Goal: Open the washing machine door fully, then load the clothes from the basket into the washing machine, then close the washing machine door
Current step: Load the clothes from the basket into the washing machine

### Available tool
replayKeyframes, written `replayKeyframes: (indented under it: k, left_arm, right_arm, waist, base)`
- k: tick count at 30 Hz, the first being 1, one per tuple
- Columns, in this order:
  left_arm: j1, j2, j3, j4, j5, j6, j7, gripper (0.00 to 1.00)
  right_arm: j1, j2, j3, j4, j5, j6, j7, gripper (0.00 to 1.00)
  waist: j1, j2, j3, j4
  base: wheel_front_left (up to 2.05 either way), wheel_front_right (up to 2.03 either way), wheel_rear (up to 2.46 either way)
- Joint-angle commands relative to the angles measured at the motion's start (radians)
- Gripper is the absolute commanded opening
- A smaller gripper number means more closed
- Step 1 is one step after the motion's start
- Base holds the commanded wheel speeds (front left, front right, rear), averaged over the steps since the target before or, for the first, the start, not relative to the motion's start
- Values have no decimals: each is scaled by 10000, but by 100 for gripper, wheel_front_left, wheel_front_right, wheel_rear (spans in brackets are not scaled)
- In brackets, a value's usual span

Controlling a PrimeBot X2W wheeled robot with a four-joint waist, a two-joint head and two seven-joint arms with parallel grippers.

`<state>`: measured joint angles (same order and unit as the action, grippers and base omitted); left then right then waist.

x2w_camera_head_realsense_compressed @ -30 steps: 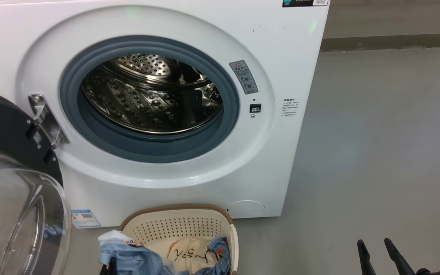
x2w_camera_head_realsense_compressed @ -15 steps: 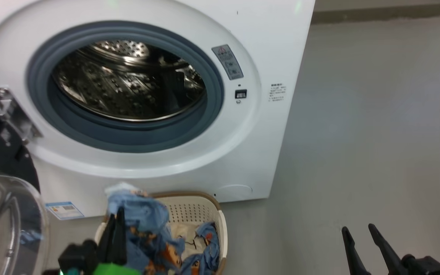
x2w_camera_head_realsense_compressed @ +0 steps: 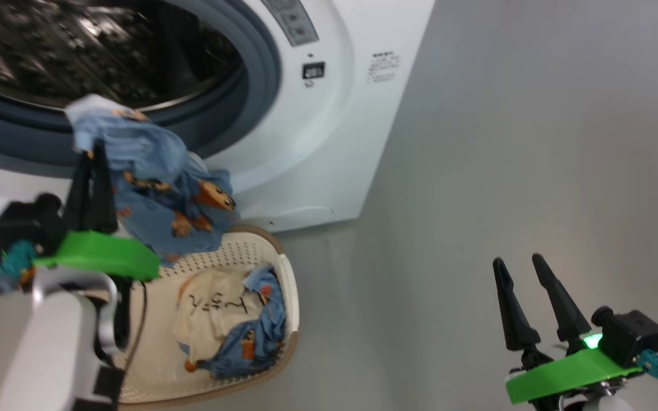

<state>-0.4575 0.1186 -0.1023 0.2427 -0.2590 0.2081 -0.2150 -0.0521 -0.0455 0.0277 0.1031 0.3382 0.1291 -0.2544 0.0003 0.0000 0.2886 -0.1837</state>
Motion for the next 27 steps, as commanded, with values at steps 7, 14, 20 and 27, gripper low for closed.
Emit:
replayKeyframes:
  k: [7,14,20,27]
  left_arm:
    - [-1903,1014,559,1145,267,41,271,0]
    - [-3519,1622,751,2181,309,96,702,0]
    - [-4818,2104,1016,2823,306,351,1058,0]
    - [-6220,2690,1225,3869,187,277,1235,0]
  right_arm:
    - [-722,-49,617,-114,529,16,-74,100]
    - [-888,-48,850,-63,871,16,-74,100]
    - [-988,-48,1071,-71,1025,16,-74,100]
    - [-1159,-48,1230,-101,939,16,-74,100]
  waist:
    - [-3,0,1789,-1611]
    - [-3,0,2315,-2175]
    - [-3,0,2829,-2477]
    - [-3,0,3252,-2729]
  base:
    - [0,0,0]
    - [0,0,0]
    - [0,0,0]
    - [0,0,0]
